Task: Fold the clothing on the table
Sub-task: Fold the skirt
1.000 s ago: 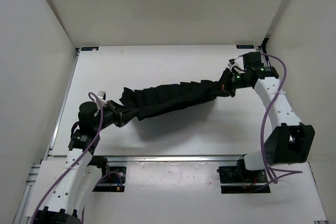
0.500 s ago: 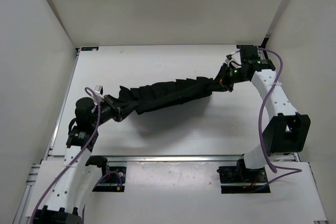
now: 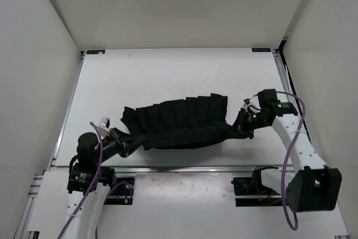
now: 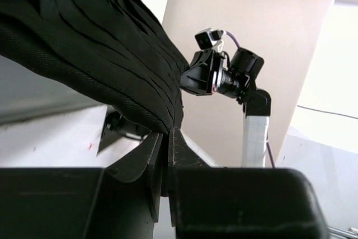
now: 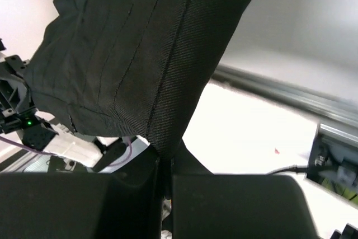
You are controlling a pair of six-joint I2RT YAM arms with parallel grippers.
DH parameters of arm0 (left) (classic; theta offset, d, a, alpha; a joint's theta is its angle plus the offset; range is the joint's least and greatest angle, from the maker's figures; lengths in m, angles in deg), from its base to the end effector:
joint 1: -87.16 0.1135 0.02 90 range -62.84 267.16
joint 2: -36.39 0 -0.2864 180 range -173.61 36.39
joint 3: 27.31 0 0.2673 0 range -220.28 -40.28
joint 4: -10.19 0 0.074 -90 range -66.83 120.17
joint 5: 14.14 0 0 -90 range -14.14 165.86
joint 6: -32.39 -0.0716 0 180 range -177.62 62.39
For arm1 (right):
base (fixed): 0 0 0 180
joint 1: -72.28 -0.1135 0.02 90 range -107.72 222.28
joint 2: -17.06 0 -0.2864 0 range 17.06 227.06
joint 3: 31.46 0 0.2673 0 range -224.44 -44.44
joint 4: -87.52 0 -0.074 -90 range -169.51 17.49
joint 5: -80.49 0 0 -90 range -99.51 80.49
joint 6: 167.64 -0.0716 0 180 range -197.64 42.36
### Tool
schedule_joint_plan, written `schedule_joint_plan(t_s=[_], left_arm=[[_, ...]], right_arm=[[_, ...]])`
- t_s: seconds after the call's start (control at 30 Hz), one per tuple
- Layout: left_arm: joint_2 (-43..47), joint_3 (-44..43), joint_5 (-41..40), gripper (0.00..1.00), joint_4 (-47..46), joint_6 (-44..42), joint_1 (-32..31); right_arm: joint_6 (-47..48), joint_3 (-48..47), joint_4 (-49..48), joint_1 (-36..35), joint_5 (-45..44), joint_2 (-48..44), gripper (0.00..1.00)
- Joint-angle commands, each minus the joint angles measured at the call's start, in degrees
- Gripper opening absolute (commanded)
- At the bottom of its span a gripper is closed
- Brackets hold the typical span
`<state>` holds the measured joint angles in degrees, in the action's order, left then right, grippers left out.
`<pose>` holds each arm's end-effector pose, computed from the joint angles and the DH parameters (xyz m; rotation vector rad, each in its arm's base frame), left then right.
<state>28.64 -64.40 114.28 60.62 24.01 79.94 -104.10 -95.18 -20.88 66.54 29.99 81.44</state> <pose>0.0843 -0.0555 0.2363 -0.9055 2.0575 -1.5941 0.1973 0.0656 0.2456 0.3539 2.8197 1.1016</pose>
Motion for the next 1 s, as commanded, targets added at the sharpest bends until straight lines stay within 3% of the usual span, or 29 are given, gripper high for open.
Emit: schedule_joint_plan(t_s=[0.0,0.27,0.53,0.97], left_arm=[[2.0,-0.6,0.6,0.0,7.1,1.1,-0.9],[-0.2,-1.2,2.3,0.0,2.6,3.0,0.0],[-2.5,0.6,2.9,0.0,-5.4,6.9,1.7],[-8.6,2.2,-0.5,0.0,-15.2,11.0,2.5]], right_arm=[[0.6,3.2,2.8,1.5,-1.4,-5.1,0.0],[1.6,-1.6,3.8,4.4,-0.2,-5.1,0.0],[2.6,-17.2,2.0,3.9,-1.5,9.5,0.0],[4.4,-28.4,-0.6,1.7,-4.4,26.6,0.0]])
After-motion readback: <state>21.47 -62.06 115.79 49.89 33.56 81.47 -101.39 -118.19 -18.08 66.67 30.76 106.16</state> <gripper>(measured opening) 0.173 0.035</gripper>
